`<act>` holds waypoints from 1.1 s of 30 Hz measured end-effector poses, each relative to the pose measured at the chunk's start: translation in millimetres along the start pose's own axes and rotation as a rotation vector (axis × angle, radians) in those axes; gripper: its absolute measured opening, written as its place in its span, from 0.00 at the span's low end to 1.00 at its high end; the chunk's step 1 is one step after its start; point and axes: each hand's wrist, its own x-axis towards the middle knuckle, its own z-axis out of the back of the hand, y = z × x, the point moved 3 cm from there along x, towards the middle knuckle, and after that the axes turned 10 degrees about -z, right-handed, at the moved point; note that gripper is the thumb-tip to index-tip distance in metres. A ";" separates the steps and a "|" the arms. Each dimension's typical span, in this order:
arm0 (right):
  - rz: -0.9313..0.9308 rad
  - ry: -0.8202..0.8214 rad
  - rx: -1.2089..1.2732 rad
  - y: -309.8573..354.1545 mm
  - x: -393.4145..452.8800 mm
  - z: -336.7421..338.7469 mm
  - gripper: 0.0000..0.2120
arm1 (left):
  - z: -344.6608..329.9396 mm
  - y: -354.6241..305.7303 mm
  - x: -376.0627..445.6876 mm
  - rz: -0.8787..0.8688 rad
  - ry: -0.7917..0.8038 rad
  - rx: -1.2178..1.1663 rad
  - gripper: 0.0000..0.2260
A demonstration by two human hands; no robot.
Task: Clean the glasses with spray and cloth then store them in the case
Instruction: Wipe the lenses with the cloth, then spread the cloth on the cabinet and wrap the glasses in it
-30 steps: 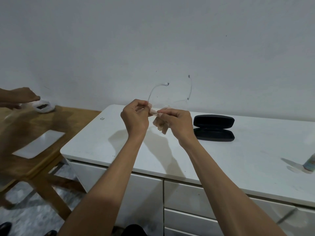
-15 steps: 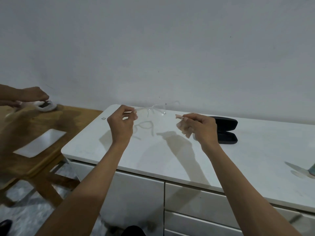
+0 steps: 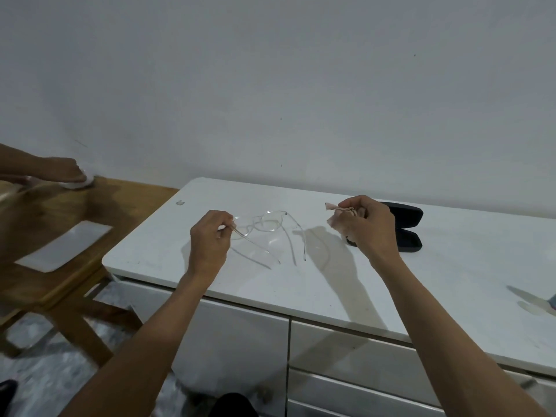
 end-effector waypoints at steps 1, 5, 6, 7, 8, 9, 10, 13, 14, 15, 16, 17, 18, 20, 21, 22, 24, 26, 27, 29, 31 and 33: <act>0.005 0.018 -0.010 1.5 0.1 -0.4 0.05 | 0.3 0.5 0.2 -0.025 0.030 0.025 0.10; 0.032 0.044 -0.117 4.5 5.5 3.1 0.03 | 4.1 4.0 -1.1 -0.085 0.127 0.130 0.10; 0.040 0.040 -0.140 5.8 7.0 4.6 0.02 | 5.1 4.5 -1.9 -0.094 0.146 0.149 0.10; 0.048 0.034 -0.159 7.9 7.8 6.3 0.02 | 5.7 5.2 -2.5 -0.100 0.165 0.164 0.10; 0.058 0.028 -0.175 9.9 8.8 8.0 0.02 | 6.5 5.8 -3.0 -0.103 0.181 0.175 0.10; 0.069 0.026 -0.184 12.4 9.0 9.7 0.02 | 7.4 6.0 -3.2 -0.104 0.193 0.181 0.11; 0.081 0.027 -0.188 14.9 9.2 11.4 0.01 | 8.8 5.6 -3.4 -0.105 0.204 0.179 0.12; 0.127 0.017 -0.196 26.2 7.0 18.1 0.01 | 13.5 1.2 -3.0 -0.085 0.287 0.155 0.23; 0.144 0.010 -0.189 30.5 6.4 21.2 0.01 | 14.8 -1.8 -1.5 -0.069 0.316 0.155 0.27; 0.157 0.000 -0.184 35.4 5.5 24.8 0.01 | 16.2 -6.5 1.7 -0.056 0.318 0.160 0.30; 0.170 -0.010 -0.180 40.2 5.0 28.6 0.02 | 17.2 -13.6 6.7 -0.058 0.290 0.164 0.31; 0.182 -0.014 -0.178 45.6 3.8 32.4 0.02 | 16.7 -23.4 13.5 -0.079 0.247 0.166 0.31; 0.187 -0.014 -0.173 49.8 3.6 36.0 0.03 | 14.3 -36.4 21.1 -0.111 0.203 0.159 0.29; 0.165 -0.005 -0.142 57.3 3.8 44.6 0.03 | 2.9 -69.1 39.7 -0.187 0.137 0.113 0.23; 0.146 0.003 -0.124 61.3 3.3 49.5 0.03 | -5.0 -87.4 49.8 -0.217 0.118 0.069 0.21; 0.133 0.019 -0.102 65.2 2.7 55.6 0.04 | -13.8 -107.8 60.0 -0.231 0.112 -0.002 0.19; 0.110 0.078 -0.052 73.4 -0.1 66.6 0.05 | -33.4 -148.6 78.3 -0.195 0.160 -0.200 0.19; 0.099 0.096 -0.048 80.5 -3.5 78.9 0.06 | -55.5 -184.5 93.1 -0.126 0.276 -0.355 0.21; 0.097 0.097 -0.055 83.3 -5.2 85.0 0.06 | -65.9 -199.4 98.9 -0.106 0.328 -0.398 0.21; 0.091 0.101 -0.074 85.4 -6.5 96.4 0.07 | -82.1 -221.2 107.9 -0.090 0.377 -0.439 0.17; 0.083 0.108 -0.080 84.5 -6.8 107.7 0.06 | -92.8 -234.0 113.9 -0.075 0.381 -0.472 0.10; 0.090 0.115 -0.097 84.2 -7.9 117.4 0.05 | -99.7 -240.6 117.6 -0.063 0.375 -0.468 0.04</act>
